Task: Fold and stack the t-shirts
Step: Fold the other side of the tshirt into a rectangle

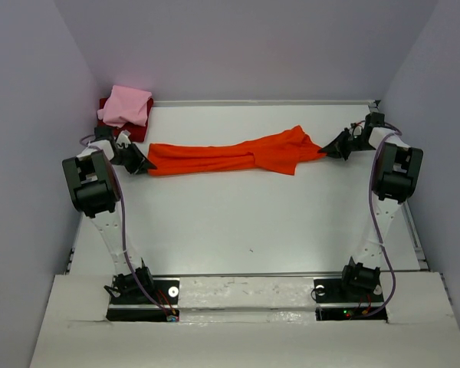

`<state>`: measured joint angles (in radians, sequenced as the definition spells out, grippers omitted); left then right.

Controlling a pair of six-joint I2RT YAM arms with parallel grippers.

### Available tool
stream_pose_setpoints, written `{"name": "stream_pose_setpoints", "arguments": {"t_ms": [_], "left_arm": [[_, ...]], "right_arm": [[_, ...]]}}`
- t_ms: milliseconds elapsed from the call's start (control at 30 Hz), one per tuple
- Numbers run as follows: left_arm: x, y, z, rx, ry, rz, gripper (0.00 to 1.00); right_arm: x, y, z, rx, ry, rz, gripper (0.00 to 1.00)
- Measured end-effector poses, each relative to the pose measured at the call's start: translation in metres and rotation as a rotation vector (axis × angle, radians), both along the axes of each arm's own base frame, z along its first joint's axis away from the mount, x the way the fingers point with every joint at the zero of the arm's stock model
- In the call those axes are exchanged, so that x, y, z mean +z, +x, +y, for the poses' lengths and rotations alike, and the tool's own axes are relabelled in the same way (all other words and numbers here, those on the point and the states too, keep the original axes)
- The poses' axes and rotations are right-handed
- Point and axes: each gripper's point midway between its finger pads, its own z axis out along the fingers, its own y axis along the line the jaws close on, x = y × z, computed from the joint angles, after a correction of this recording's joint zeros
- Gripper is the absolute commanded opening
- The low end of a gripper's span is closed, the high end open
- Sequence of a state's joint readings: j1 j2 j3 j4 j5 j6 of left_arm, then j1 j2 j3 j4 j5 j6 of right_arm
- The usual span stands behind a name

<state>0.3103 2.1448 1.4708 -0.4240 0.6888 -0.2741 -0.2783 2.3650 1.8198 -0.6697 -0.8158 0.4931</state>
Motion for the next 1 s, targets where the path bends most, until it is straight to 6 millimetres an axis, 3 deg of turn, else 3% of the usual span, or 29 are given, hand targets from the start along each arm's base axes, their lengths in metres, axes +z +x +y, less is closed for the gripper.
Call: {"name": "stream_pose_setpoints", "arguments": {"t_ms": [167,233,267,333,367,433,500,567,700,833,933,1000], "left_arm": [[0.0,-0.005,0.002,-0.009,-0.012,0.009,0.18],[0.0,-0.007,0.003,-0.01,-0.017,0.011,0.18],[0.0,-0.007,0.003,-0.012,-0.019,0.009,0.18],[0.0,-0.007,0.003,-0.013,-0.028,0.006,0.19],[0.0,-0.007,0.004,-0.011,-0.032,0.003,0.21],[0.0,-0.006,0.007,-0.005,-0.037,-0.002,0.3],[-0.001,-0.006,0.005,-0.007,-0.049,-0.002,0.48],[0.004,-0.004,0.0,-0.023,-0.068,-0.019,0.6],[0.012,0.005,-0.019,-0.072,-0.075,-0.054,0.72],[0.017,0.01,-0.043,-0.125,-0.076,-0.081,0.76],[0.018,0.011,-0.054,-0.15,-0.075,-0.085,0.76],[0.018,0.011,-0.057,-0.157,-0.062,-0.08,0.76]], "right_arm": [[0.0,-0.002,0.0,0.0,0.005,0.007,0.0],[0.0,-0.002,0.001,0.002,0.009,0.009,0.26],[0.001,-0.002,0.002,0.004,0.015,0.009,0.49],[0.0,-0.002,0.002,0.003,0.02,0.009,0.59],[0.0,-0.001,-0.001,0.002,0.023,0.001,0.71],[0.002,-0.001,-0.006,-0.007,0.037,-0.004,0.83],[0.005,0.001,-0.01,-0.015,0.044,-0.011,0.83],[0.009,0.003,-0.013,-0.016,0.047,-0.026,0.83],[0.014,0.007,-0.012,-0.013,0.044,-0.039,0.81],[0.013,0.008,-0.006,0.0,0.035,-0.04,0.79],[0.011,0.008,0.003,0.02,0.019,-0.04,0.55],[0.009,0.008,0.012,0.037,0.002,-0.036,0.55]]}}
